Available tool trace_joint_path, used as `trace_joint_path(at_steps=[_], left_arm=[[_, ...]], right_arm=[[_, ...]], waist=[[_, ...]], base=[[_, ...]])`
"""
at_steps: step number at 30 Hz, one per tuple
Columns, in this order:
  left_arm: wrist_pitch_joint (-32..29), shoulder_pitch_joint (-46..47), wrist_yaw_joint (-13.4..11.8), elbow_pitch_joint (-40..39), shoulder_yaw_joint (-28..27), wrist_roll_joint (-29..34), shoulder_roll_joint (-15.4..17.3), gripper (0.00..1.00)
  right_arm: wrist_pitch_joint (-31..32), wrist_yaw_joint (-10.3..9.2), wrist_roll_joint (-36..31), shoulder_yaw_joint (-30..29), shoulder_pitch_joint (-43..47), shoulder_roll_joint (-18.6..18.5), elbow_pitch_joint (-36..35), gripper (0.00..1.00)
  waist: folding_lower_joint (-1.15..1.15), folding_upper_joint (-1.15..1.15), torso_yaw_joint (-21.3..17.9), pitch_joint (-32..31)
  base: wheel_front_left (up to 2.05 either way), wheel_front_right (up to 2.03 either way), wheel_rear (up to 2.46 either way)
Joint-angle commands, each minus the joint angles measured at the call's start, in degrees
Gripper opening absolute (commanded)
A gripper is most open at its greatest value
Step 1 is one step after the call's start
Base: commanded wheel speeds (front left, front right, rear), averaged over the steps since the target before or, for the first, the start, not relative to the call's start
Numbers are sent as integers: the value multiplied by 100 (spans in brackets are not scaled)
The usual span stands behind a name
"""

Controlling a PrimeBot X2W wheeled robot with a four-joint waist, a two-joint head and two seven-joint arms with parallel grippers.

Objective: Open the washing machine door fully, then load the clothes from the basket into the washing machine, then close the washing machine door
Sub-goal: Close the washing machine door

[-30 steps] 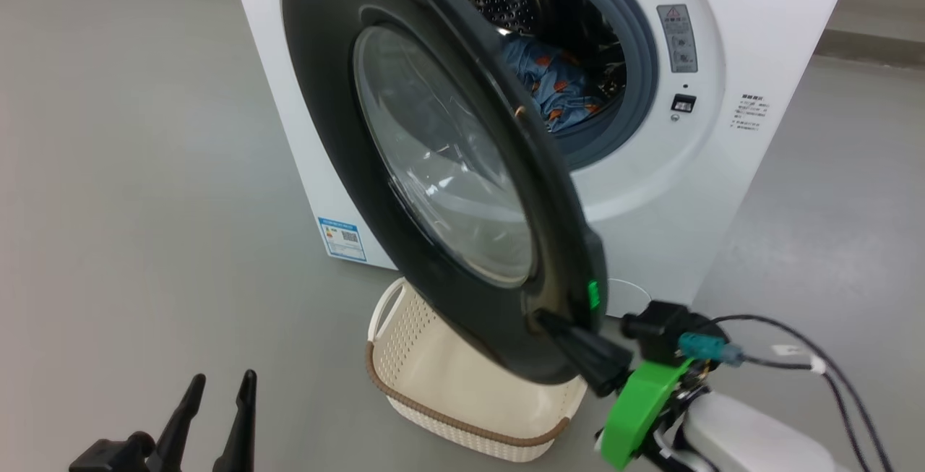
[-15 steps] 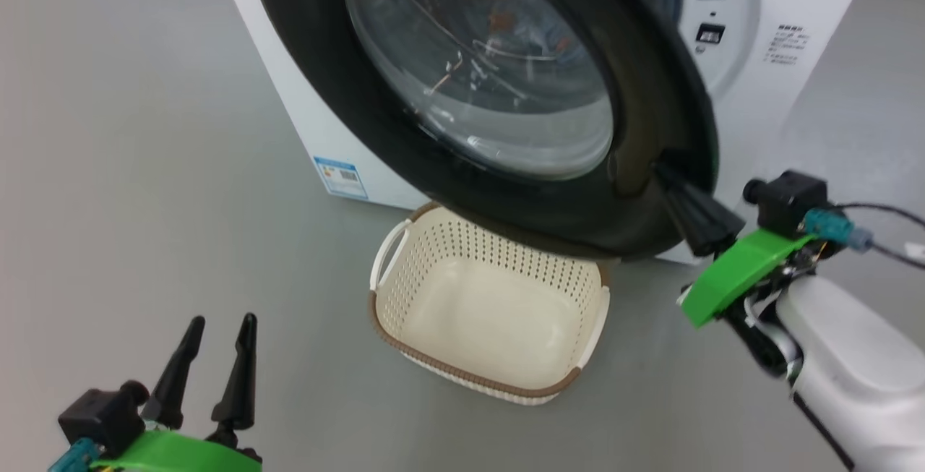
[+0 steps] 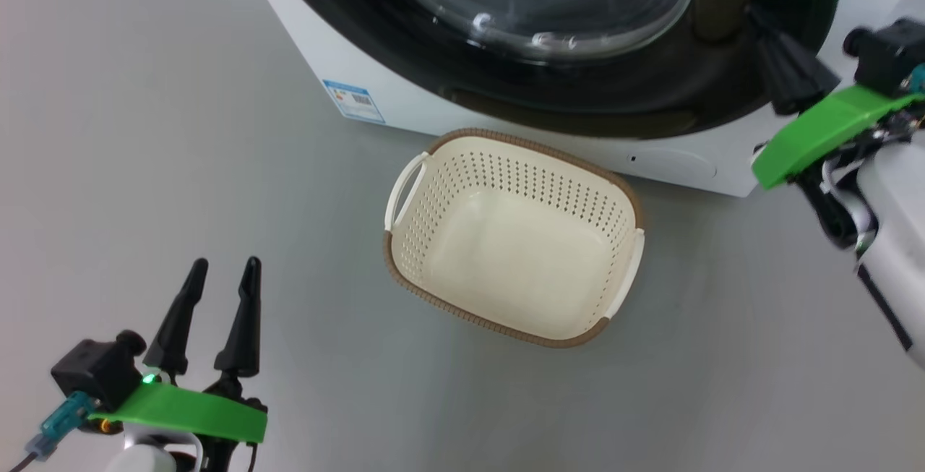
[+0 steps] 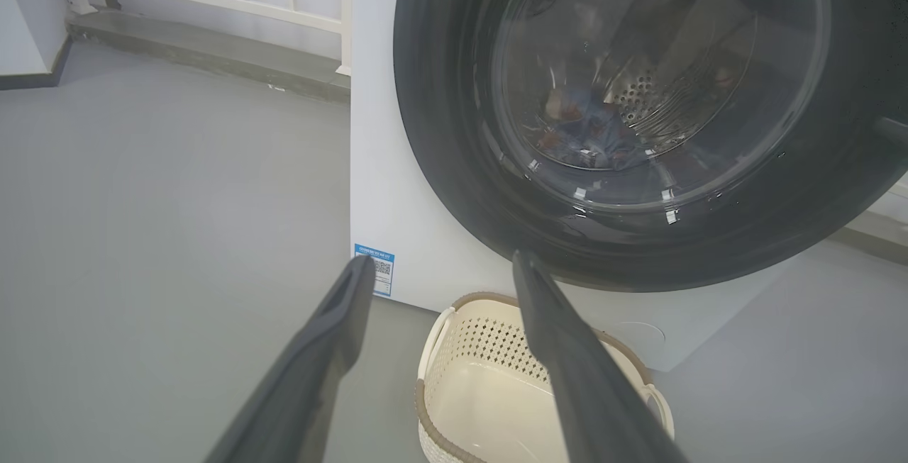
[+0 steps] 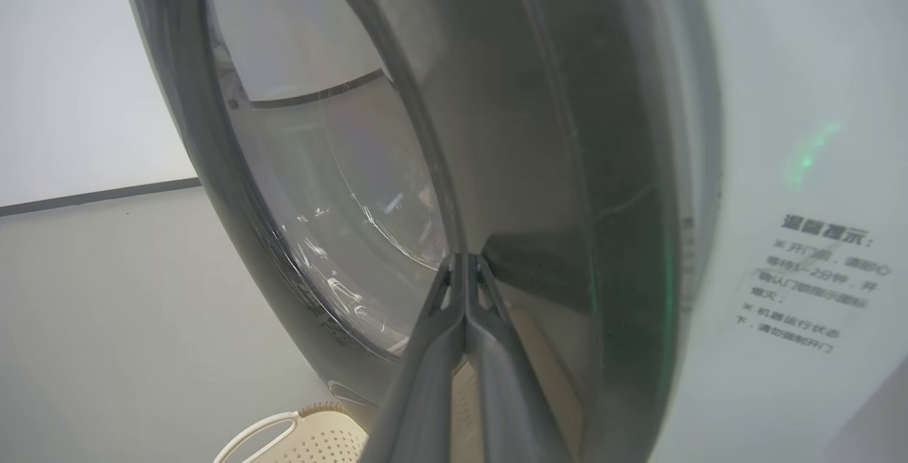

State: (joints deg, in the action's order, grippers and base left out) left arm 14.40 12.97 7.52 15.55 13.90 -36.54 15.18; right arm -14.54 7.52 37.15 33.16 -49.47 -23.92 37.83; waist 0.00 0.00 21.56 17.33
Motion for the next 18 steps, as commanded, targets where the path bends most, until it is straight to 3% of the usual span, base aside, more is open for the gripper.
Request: trace_joint_path(at_steps=[1,12,18], left_arm=[[60,221,-3,-142,-195,-35,161,100],[60,348,-3,-113,-214,-50,117,100],[60,330,-3,-69,-223,-40,104,100]], right_arm=[[-46,-3,-79,7,-232,-81,-36,0],[-46,-3,-416,-365,-1057,1,702,0],[-46,-3,-521,-437,-999,190,881,0]], waist=[[0,0,136,265],[0,0,191,422],[0,0,139,264]], base=[[0,0,0],[0,0,0],[0,0,0]])
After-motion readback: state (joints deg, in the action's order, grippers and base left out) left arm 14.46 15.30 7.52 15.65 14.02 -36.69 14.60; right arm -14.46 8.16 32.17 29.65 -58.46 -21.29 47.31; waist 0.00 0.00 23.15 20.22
